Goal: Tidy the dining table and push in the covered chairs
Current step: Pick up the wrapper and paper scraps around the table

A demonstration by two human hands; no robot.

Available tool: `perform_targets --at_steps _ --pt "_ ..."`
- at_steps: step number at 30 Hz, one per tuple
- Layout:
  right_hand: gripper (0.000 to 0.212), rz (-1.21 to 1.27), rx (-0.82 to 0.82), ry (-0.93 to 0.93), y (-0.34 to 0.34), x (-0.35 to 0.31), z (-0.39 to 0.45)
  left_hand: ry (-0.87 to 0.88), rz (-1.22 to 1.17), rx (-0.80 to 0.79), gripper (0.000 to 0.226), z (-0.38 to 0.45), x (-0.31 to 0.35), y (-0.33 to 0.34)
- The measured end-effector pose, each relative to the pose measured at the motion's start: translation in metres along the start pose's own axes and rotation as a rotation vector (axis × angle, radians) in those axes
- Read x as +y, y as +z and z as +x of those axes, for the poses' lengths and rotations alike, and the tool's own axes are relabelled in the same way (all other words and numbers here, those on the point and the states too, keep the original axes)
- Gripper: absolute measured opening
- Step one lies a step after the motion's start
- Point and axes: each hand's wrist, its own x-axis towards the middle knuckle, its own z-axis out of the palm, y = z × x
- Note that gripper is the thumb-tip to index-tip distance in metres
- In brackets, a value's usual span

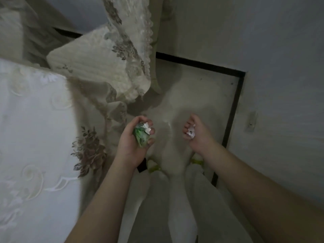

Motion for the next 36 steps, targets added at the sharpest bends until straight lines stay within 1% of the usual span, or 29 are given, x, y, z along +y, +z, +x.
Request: perform_targets --at_steps 4,8,12,14,17,19,21,23,25,27,29,31,34,36 --pt "0.033 -0.089 0.012 -0.013 -0.016 0.024 0.075 0.002 -0.012 0.063 0.02 0.055 -0.031 -0.029" --pt "0.027 -0.291 0.062 -0.05 -0.028 0.051 0.158 0.007 -0.05 0.058 0.012 0.116 -0.067 -0.07" --pt "0.029 -0.455 0.089 -0.055 -0.046 0.084 0.24 -0.06 0.012 0.061 0.01 0.182 -0.11 -0.116" --pt "0.032 -0.564 0.097 -0.096 -0.057 0.103 0.278 -0.081 0.048 0.096 0.011 0.211 -0.127 -0.135" --pt "0.038 -0.869 0.121 -0.228 -0.072 0.126 0.33 -0.104 0.05 0.147 0.018 0.252 -0.146 -0.159" --pt "0.042 -1.113 0.135 -0.327 -0.08 0.136 0.36 -0.114 0.11 0.153 0.021 0.277 -0.153 -0.172" --pt "0.043 -1.315 0.136 -0.41 -0.083 0.146 0.387 -0.095 0.18 0.152 0.022 0.3 -0.153 -0.183" --pt "0.045 -1.477 0.132 -0.515 -0.087 0.156 0.41 -0.072 0.174 0.167 0.024 0.319 -0.152 -0.193" --pt "0.051 -1.637 0.078 -0.676 -0.091 0.165 0.433 -0.062 0.135 0.169 0.024 0.333 -0.156 -0.202" --pt "0.066 -1.861 -0.009 -0.772 -0.092 0.172 0.454 -0.078 0.131 0.171 0.023 0.342 -0.166 -0.209" --pt "0.083 -2.066 -0.09 -0.78 -0.092 0.178 0.47 -0.108 0.14 0.166 0.02 0.349 -0.176 -0.218" --pt "0.094 -2.202 -0.131 -0.778 -0.094 0.185 0.483 -0.154 0.143 0.138 0.017 0.354 -0.185 -0.228" --pt "0.104 -2.446 -0.187 -0.753 -0.1 0.198 0.5 -0.202 0.162 0.138 0.012 0.361 -0.195 -0.246" --pt "0.105 -2.573 -0.205 -0.741 -0.105 0.205 0.511 -0.206 0.166 0.161 0.013 0.365 -0.198 -0.257"
